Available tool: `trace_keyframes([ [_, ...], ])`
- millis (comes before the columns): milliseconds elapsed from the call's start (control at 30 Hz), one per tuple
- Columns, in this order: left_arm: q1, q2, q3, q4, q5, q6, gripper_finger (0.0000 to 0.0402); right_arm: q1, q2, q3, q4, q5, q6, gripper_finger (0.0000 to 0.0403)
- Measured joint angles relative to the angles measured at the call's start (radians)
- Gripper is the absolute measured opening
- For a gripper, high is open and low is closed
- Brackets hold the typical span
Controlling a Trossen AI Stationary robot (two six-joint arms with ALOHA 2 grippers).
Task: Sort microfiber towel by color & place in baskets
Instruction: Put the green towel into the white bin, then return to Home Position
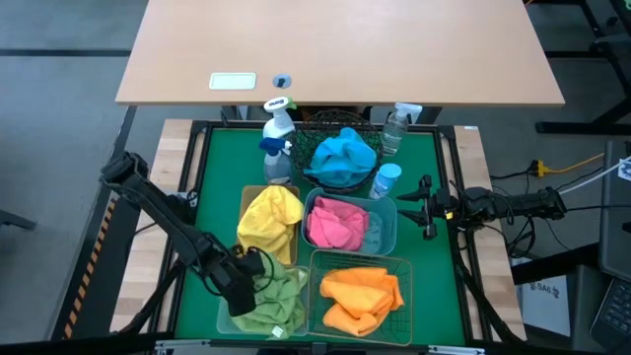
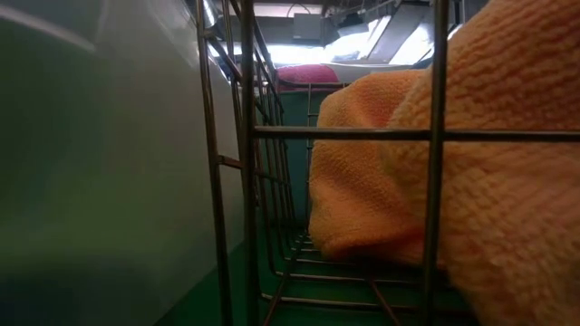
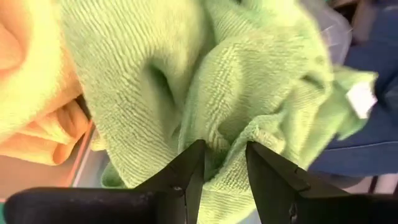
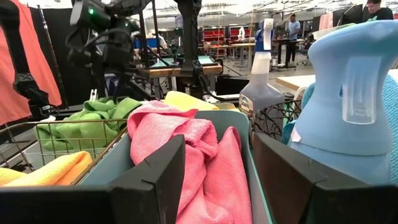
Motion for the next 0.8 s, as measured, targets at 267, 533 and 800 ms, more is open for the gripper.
trace_keyframes([
  [267,0.000,-0.118,0.000,0.000,-0.050,-0.006,0.0113,0.000,0.000,0.000,0.000,0.000,0.000,0.0189],
  [533,0.006,-0.221,0.000,0.008,-0.163,0.022,0.0112,0.000,0.000,0.000,0.000,0.000,0.000,0.0189],
  [800,0.139,-0.341,0.001,0.047,-0.255,0.304,0.0112,0.000,0.000,0.000,0.000,0.001,0.000,0.0189],
])
